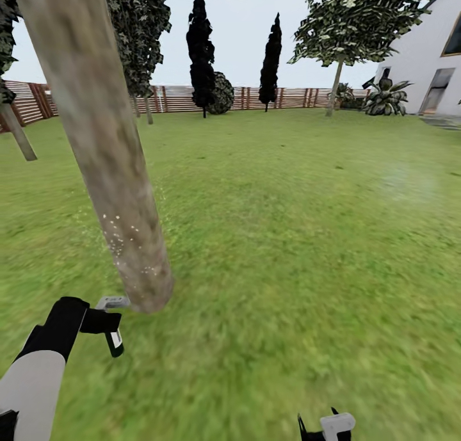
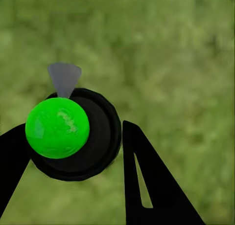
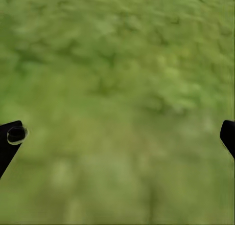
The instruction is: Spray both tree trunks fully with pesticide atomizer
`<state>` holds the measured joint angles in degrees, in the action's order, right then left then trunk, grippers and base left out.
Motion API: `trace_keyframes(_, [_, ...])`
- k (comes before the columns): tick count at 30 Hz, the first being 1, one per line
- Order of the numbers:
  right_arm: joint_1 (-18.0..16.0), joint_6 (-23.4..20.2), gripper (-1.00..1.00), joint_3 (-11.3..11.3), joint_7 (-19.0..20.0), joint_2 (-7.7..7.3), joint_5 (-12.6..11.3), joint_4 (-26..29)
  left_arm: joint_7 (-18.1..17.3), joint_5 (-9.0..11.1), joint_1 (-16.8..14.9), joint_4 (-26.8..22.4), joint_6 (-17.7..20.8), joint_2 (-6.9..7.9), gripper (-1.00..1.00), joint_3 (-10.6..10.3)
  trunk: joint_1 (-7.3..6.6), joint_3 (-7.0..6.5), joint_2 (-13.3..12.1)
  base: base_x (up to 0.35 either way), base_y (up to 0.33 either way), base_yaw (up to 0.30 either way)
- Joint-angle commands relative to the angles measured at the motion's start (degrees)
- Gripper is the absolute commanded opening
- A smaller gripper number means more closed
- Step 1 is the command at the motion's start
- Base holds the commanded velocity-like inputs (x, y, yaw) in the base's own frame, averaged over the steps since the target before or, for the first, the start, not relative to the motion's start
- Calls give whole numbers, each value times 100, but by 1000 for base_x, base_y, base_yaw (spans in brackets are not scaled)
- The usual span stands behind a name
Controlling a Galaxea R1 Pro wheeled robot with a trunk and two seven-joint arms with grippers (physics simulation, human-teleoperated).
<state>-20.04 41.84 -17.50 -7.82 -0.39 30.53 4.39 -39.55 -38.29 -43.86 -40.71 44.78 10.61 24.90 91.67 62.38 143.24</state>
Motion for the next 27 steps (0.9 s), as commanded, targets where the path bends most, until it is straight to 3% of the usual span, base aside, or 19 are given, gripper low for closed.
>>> trace_keyframes(1, [0,0,100,0,0,-3,1,0,-1,6,0,-2,3,1,-100,3,0,0,0,187,-134,64])
trace_keyframes(12, [0,0,100,-4,0,-5,7,0,-6,14,0,0,4,-1,-100,-6,0,0,0,13,-11,3])
trace_keyframes(18, [0,0,100,0,0,-5,6,0,-6,14,0,2,0,-6,-100,-9,0,0,0,106,-219,3])
trace_keyframes(27, [0,-2,100,0,0,0,6,0,-3,14,0,-5,-5,-6,-100,-12,0,0,0,115,-248,230])
